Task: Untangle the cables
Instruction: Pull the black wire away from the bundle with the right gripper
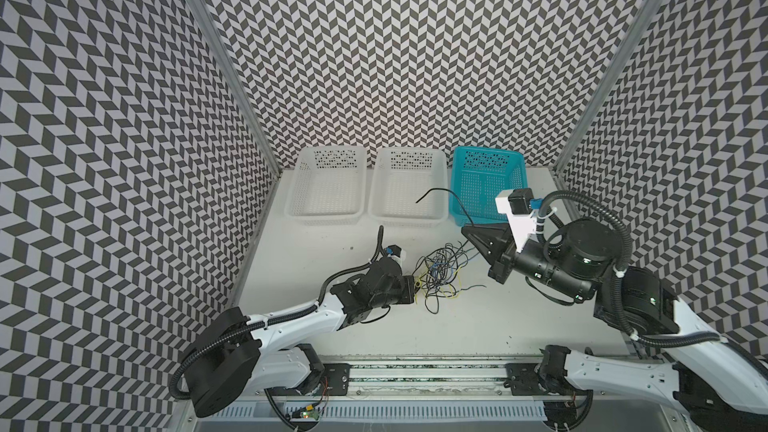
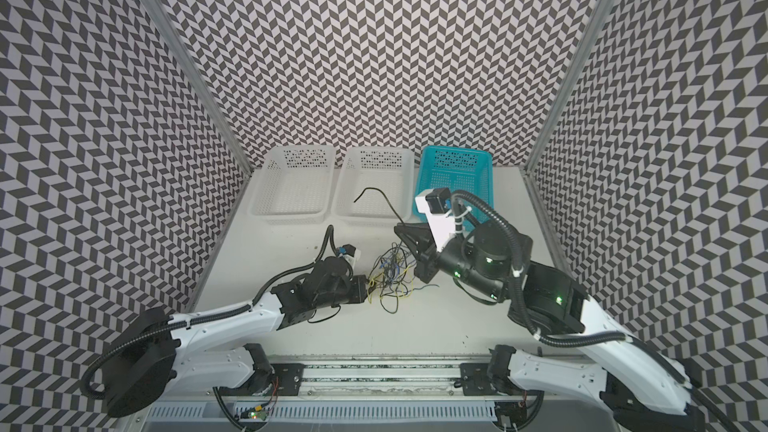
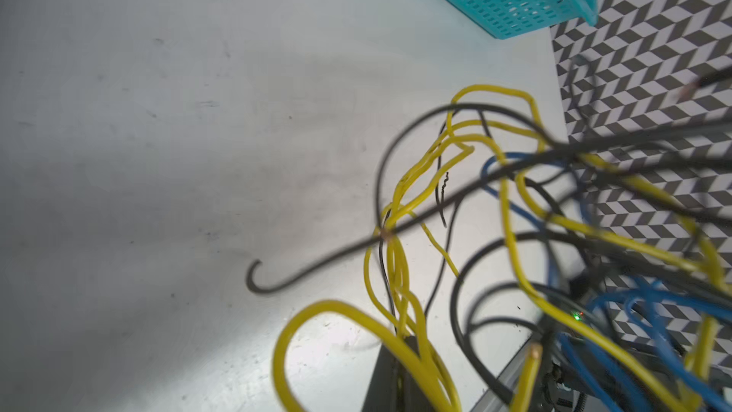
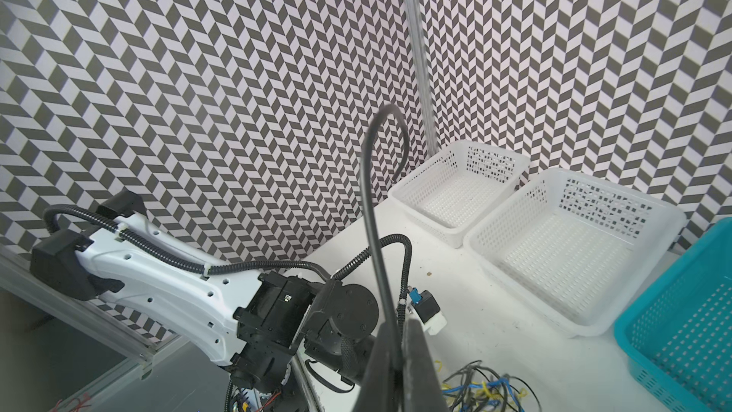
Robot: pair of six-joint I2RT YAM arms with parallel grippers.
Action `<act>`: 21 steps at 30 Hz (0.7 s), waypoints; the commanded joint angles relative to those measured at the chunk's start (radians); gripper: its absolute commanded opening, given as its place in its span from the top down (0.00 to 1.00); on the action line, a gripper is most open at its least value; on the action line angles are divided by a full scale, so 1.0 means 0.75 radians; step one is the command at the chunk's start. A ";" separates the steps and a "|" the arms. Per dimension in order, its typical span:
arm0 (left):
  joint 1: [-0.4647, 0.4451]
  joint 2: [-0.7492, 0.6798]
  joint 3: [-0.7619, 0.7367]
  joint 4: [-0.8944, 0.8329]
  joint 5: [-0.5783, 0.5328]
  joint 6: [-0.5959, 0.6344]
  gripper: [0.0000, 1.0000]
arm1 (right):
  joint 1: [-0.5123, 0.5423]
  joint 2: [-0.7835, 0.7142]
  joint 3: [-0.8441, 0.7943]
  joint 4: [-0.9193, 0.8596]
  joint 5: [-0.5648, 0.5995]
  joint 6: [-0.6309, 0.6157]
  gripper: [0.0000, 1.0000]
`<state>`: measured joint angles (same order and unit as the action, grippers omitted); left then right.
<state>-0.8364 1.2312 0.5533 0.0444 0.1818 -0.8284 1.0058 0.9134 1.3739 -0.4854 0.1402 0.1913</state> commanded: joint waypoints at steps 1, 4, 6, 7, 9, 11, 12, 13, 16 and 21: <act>0.047 0.065 -0.030 -0.155 -0.072 -0.018 1.00 | 0.003 -0.048 0.126 0.040 0.069 -0.077 1.00; 0.069 0.108 -0.029 -0.183 -0.077 -0.022 1.00 | 0.003 -0.058 0.186 -0.007 0.103 -0.100 1.00; 0.081 0.142 -0.023 -0.200 -0.082 -0.025 1.00 | 0.003 -0.067 0.230 -0.027 0.112 -0.121 1.00; 0.086 0.157 -0.021 -0.210 -0.082 -0.025 1.00 | 0.003 -0.068 0.255 -0.044 0.118 -0.132 1.00; 0.098 0.182 -0.023 -0.211 -0.076 -0.025 1.00 | 0.003 -0.073 0.320 -0.079 0.141 -0.154 1.00; 0.107 0.191 -0.034 -0.198 -0.078 -0.029 1.00 | 0.003 -0.074 0.373 -0.106 0.154 -0.172 1.00; 0.110 0.193 -0.036 -0.192 -0.073 -0.029 1.00 | 0.003 -0.073 0.400 -0.122 0.159 -0.179 1.00; 0.113 0.196 -0.035 -0.197 -0.075 -0.029 1.00 | 0.004 -0.066 0.429 -0.142 0.161 -0.182 1.00; 0.126 0.206 -0.024 -0.238 -0.093 -0.013 1.00 | 0.004 -0.044 0.558 -0.223 0.180 -0.212 1.00; 0.172 0.245 -0.042 -0.255 -0.090 -0.026 1.00 | 0.003 -0.014 0.799 -0.326 0.229 -0.264 1.00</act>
<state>-0.7315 1.3830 0.5514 -0.0456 0.1642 -0.8383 1.0058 0.9115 1.8751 -0.7532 0.2676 0.0433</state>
